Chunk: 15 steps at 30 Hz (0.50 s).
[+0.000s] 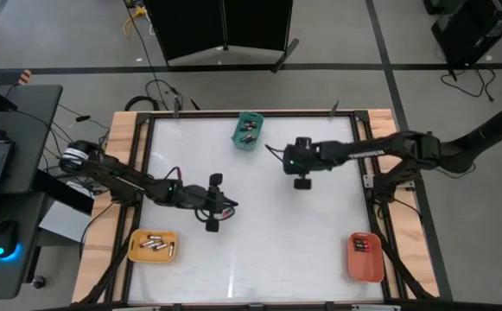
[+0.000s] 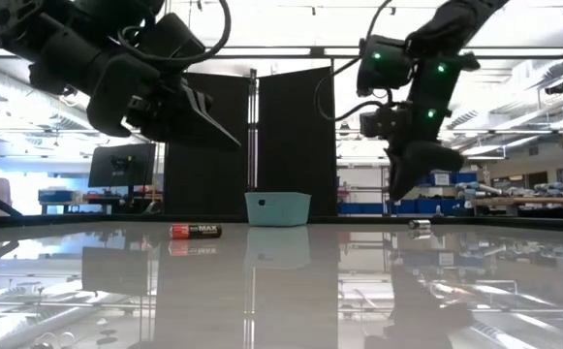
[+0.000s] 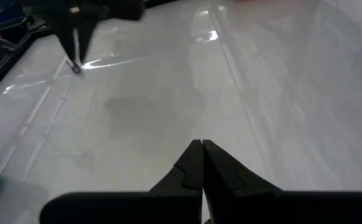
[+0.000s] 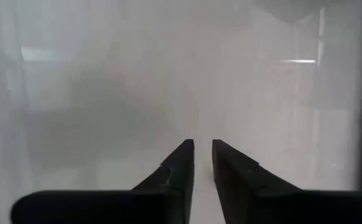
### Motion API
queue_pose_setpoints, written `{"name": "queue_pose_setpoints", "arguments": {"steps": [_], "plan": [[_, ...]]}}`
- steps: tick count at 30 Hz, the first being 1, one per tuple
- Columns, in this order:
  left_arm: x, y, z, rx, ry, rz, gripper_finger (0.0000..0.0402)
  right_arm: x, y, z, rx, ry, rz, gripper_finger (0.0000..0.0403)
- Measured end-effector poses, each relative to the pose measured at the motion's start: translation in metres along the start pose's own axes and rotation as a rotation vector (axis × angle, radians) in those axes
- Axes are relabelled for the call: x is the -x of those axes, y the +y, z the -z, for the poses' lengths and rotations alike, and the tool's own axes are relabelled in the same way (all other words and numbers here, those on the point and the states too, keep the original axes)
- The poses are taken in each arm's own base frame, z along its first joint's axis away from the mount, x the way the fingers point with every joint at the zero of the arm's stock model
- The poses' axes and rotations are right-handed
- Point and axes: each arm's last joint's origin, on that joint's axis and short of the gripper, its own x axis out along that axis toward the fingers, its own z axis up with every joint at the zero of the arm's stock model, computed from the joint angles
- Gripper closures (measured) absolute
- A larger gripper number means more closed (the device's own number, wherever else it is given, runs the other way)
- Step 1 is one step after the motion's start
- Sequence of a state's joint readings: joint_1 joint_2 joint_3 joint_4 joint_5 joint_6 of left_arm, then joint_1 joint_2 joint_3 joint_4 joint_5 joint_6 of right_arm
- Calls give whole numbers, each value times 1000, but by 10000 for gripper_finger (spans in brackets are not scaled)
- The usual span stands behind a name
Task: Sort batteries
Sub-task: Put the silver battery into the yellow bin
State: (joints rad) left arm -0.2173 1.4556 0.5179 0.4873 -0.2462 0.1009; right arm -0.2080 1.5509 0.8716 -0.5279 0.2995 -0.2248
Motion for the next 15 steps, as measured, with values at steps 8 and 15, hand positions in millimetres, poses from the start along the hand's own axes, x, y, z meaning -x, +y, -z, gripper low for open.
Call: {"name": "queue_pose_setpoints", "arguments": {"steps": [8, 15], "plan": [[-6, -2, 6, -6, 26, 2, 394, -1, -28, 13, 307, 147, -11, 279], [-6, -2, 7, -7, 31, 3, 394, -5, -46, 28, 302, 220, -56, 252]]}}
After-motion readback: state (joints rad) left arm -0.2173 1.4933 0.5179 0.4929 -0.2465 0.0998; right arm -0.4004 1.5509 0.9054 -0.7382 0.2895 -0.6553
